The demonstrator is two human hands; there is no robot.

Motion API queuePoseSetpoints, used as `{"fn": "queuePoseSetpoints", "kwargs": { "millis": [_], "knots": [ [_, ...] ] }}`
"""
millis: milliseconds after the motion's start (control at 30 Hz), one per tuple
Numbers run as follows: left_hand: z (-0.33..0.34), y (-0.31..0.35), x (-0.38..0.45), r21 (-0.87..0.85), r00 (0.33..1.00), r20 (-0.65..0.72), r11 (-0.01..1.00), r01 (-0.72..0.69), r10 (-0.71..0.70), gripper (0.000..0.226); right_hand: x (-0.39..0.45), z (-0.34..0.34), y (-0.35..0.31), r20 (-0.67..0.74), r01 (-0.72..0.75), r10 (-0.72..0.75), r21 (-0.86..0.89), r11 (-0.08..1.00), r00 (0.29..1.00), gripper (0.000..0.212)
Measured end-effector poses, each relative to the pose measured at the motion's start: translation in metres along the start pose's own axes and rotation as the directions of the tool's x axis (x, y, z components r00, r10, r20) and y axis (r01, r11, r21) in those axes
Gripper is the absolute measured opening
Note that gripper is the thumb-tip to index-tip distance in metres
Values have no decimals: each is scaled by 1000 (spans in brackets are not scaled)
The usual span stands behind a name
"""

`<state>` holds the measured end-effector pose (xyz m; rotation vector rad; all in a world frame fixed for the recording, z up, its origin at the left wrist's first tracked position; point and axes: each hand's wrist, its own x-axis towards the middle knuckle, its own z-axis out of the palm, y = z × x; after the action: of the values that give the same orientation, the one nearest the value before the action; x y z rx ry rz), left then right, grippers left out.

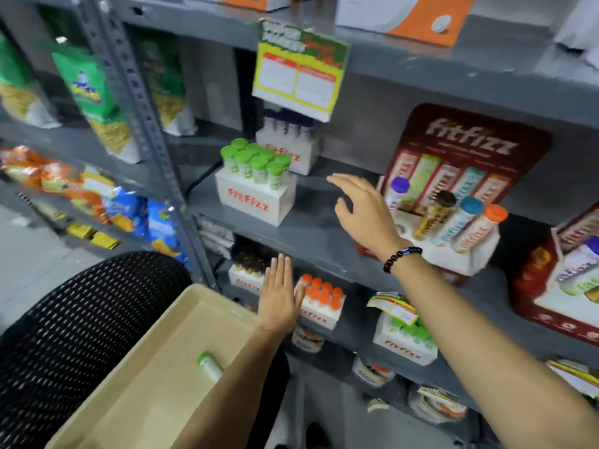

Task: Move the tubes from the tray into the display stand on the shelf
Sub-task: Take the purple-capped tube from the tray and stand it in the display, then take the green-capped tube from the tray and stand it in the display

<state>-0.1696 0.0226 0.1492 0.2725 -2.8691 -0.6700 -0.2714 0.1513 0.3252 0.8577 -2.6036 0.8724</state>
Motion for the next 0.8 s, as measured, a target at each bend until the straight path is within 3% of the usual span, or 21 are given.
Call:
{"fn": "queuePoseSetpoints", "kwargs": {
  "millis": [167, 267, 400, 600, 700, 800],
  "knots": [
    [8, -49, -72, 6, 963, -41, 964, 266, -266, 75, -19, 88, -26, 324, 62, -99, 124, 990, 941, 42],
    [19, -66, -115, 44, 887, -17, 886, 461, -461, 79, -38, 146, -39, 506, 108, -188, 183, 977, 842, 38],
    [42, -80, -160, 63, 758, -51, 755, 652, -650, 76, -69, 214, -47, 713, 138, -244, 205, 969, 657, 31],
    [80, -94, -198, 69, 590, -53, 586, 807, -806, 76, -113, 290, -58, 849, 111, -201, 168, 979, 488, 29],
    [94, -99, -206, 57, 536, -51, 534, 844, -842, 75, -127, 324, -59, 889, 139, -183, 136, 981, 419, 31],
    [103, -101, -208, 63, 524, -56, 520, 852, -850, 69, -138, 352, -63, 918, 130, -113, 68, 989, 381, 31]
  ]
}}
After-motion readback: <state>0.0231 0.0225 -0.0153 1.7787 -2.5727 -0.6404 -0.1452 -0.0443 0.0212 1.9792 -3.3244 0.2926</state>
